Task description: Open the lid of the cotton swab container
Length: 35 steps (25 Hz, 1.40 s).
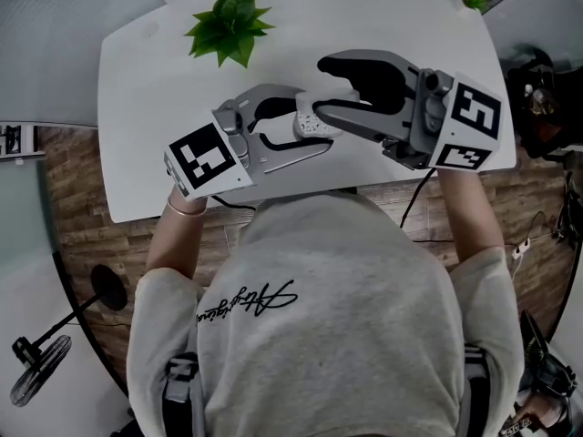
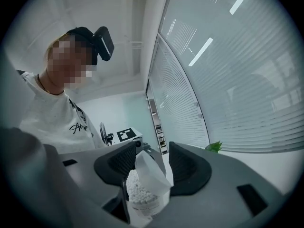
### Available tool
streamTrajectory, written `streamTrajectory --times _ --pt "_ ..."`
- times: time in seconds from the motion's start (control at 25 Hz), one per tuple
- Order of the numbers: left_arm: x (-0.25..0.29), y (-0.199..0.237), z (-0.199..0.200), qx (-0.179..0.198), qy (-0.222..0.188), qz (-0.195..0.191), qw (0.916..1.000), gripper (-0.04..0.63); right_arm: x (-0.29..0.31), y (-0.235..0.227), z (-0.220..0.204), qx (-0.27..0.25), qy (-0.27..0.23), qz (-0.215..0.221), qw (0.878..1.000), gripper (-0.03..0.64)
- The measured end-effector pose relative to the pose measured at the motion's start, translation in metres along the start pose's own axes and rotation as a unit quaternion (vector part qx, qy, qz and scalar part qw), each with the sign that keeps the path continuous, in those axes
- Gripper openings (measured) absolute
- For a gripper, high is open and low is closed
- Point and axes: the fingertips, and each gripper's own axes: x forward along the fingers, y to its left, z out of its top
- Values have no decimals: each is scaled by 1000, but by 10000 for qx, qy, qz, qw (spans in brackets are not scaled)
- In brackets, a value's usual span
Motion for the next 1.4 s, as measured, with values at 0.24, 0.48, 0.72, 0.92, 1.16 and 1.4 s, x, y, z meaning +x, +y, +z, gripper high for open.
streamTrajectory --times 0.24,0.48,0.72,0.92,1.16,1.4 --pt "10 -3 5 2 -28 66 10000 195 -11 -3 6 88 -121 59 9999 204" --pt "20 -6 4 11 -22 68 10000 193 -20 -10 7 145 -161 43 9998 191" --pt "26 -6 8 -13 -53 158 9999 189 -26 -14 9 257 -271 96 9993 187" --pt "32 -7 12 -58 -186 209 9996 187 -29 -18 12 290 -340 99 9990 178" --pt "43 -12 17 -48 -247 212 9995 187 -39 -20 15 291 -391 114 9987 176" --pt "44 -13 18 -30 -274 210 9994 187 -37 -27 16 325 -425 104 9985 162"
